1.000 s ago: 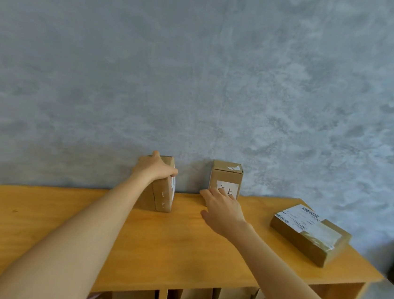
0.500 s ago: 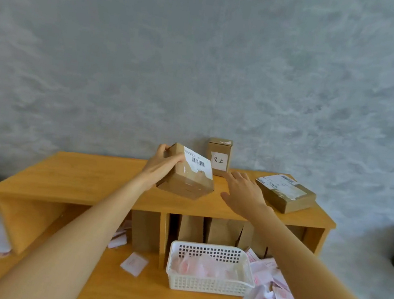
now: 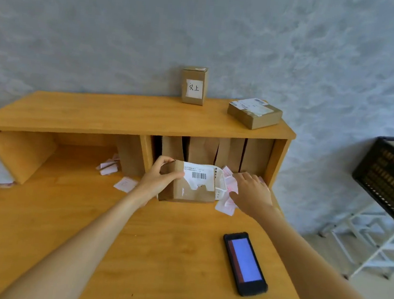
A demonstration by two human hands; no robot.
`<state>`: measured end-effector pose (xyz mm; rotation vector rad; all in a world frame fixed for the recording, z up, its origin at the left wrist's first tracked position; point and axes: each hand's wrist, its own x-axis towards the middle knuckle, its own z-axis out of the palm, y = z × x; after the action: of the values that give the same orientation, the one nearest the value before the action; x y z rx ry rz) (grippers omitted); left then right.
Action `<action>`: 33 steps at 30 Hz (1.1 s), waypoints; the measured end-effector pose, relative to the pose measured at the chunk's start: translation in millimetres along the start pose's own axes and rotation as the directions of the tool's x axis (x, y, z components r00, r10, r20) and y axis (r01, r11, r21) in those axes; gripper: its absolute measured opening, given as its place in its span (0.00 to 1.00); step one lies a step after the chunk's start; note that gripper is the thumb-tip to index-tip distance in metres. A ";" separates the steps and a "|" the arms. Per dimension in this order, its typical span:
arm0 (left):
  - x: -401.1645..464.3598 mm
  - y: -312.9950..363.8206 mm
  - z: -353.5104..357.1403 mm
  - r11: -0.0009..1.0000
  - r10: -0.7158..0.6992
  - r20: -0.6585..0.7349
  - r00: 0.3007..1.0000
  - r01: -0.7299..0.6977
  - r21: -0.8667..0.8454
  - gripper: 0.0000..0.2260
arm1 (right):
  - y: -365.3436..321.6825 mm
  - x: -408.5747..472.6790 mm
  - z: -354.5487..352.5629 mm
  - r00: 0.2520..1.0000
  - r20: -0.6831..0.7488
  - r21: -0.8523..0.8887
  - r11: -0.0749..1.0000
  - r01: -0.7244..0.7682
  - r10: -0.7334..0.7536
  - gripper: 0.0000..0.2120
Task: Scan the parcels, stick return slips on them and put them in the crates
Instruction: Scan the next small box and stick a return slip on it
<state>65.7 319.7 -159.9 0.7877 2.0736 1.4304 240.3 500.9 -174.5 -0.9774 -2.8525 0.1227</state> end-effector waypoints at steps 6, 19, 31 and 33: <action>-15.2 -71.1 31.9 0.997 -0.059 0.047 0.997 0.057 0.049 0.17 | 14.2 -54.4 86.0 0.938 0.253 0.061 0.964 -0.258 0.235 0.32; -5.6 -115.9 36.1 0.990 0.045 0.011 0.999 -0.046 0.132 0.20 | -1.4 -79.6 152.7 0.805 0.271 0.055 0.827 -0.560 0.527 0.42; 1.8 -118.5 24.7 0.974 0.082 -0.004 0.997 -0.080 0.210 0.23 | -23.5 -66.2 105.2 0.944 0.310 0.266 0.943 -0.201 0.113 0.35; 0.6 -118.7 24.5 0.975 0.083 -0.002 0.997 -0.081 0.209 0.23 | -26.5 -66.2 100.7 0.949 0.301 0.268 0.947 -0.176 0.091 0.36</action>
<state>60.8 302.7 -279.8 0.9609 2.2491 1.2735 261.8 435.6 -277.0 -1.1700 -2.8888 0.7348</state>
